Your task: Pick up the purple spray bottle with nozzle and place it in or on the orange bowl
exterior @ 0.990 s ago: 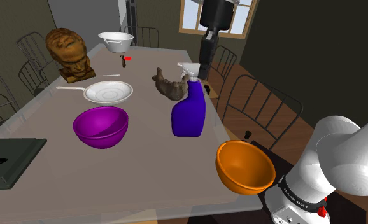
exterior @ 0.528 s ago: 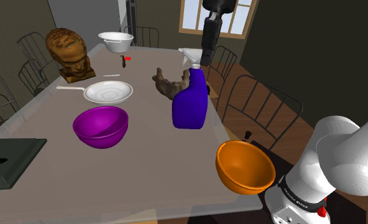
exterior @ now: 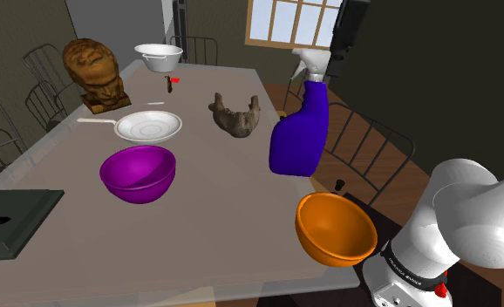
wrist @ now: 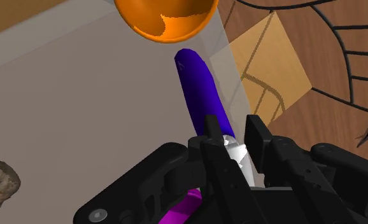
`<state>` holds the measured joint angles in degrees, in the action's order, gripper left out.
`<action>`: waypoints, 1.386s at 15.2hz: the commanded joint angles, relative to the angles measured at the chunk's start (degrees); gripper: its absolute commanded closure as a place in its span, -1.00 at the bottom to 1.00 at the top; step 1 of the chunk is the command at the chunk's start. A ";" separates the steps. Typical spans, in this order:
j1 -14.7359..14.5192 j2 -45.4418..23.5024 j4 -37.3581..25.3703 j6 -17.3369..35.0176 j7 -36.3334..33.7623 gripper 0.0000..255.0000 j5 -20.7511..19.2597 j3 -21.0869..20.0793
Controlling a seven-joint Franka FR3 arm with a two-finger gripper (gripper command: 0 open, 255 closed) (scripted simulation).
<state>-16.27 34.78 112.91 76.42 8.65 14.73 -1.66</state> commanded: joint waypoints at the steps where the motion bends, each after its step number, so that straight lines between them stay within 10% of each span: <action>1: 0.06 3.07 0.43 -2.80 -0.03 1.00 -0.15 0.64; 10: -0.22 14.35 -2.84 -17.28 -2.43 1.00 0.01 2.56; 21: 0.34 20.58 10.00 -10.90 -0.49 1.00 -0.50 2.10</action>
<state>-15.98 54.82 121.78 64.92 7.96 14.28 0.46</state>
